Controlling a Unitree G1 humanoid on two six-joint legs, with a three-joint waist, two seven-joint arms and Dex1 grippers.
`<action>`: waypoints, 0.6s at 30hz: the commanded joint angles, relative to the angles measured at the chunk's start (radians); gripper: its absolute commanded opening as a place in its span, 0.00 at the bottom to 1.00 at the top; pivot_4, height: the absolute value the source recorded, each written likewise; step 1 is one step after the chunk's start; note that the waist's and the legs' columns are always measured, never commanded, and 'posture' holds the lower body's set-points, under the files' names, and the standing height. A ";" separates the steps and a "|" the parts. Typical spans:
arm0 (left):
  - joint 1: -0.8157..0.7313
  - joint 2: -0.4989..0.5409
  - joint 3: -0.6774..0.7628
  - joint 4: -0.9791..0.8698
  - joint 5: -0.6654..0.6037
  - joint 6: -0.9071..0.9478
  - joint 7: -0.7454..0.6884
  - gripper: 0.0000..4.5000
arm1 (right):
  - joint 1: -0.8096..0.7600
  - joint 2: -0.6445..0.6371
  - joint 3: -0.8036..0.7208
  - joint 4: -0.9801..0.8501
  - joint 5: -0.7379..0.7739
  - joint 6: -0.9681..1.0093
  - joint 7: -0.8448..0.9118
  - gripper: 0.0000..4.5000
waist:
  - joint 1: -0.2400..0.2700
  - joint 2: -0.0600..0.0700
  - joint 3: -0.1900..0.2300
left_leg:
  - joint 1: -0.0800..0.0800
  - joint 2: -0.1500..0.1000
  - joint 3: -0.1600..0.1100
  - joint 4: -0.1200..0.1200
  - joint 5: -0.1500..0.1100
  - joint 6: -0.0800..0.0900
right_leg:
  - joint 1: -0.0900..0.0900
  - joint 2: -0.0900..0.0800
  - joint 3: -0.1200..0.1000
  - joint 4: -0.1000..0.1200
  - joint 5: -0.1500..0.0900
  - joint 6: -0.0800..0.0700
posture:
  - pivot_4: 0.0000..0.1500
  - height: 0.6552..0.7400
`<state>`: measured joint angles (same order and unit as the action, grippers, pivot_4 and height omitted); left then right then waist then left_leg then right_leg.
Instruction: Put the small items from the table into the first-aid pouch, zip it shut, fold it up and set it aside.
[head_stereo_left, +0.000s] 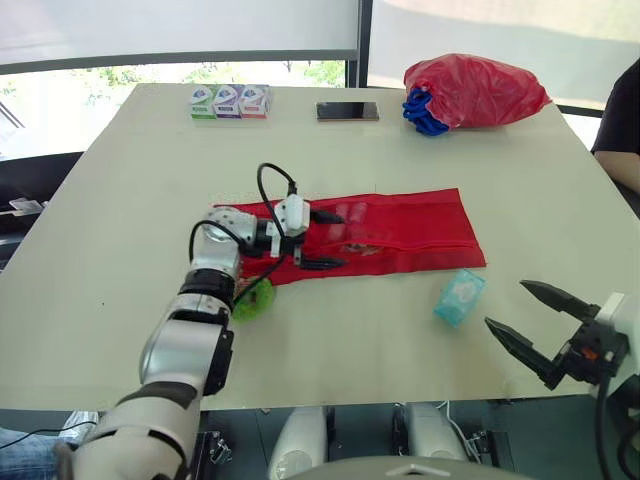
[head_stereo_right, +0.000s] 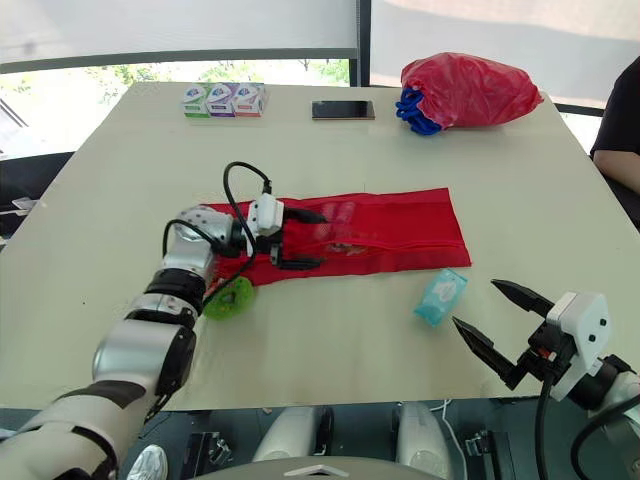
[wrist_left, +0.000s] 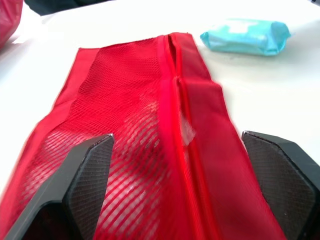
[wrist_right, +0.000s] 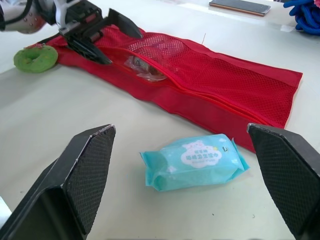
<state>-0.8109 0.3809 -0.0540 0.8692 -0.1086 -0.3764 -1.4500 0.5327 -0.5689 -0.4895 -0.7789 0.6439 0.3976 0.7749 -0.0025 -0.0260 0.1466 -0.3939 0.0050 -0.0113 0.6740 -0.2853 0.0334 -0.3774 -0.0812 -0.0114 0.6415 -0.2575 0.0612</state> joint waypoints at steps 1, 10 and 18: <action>0.044 -0.015 -0.002 -0.208 -0.062 0.130 0.038 0.97 | 0.011 -0.009 -0.037 -0.040 0.018 -0.028 -0.003 1.00 | 0.000 0.000 0.000 | 0.000 0.000 0.000 0.000 0.000 0.000 | 0.000 0.000 0.000 0.000 0.000 0.000 | 1.00 1.00; 0.127 -0.001 -0.047 -0.510 -0.089 0.307 0.105 0.97 | 0.012 -0.021 -0.023 -0.039 0.023 -0.029 -0.014 1.00 | 0.001 0.000 0.000 | 0.001 0.000 0.000 0.000 0.000 0.000 | 0.000 0.000 0.001 0.000 0.000 0.000 | 1.00 1.00; 0.079 -0.062 -0.128 -0.476 0.034 0.343 0.288 0.97 | 0.027 -0.014 -0.018 -0.048 0.021 -0.044 -0.019 1.00 | 0.017 0.001 0.000 | 0.001 -0.001 0.001 0.000 0.000 0.000 | 0.001 0.000 0.001 0.000 0.000 0.000 | 1.00 1.00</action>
<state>-0.7061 0.3384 -0.1675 0.4002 -0.0895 -0.0486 -1.2008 0.5606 -0.5823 -0.4893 -0.7857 0.6530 0.3796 0.7571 0.0140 -0.0254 0.1462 -0.3927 0.0040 -0.0104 0.6743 -0.2853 0.0334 -0.3767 -0.0813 -0.0104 0.6412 -0.2575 0.0612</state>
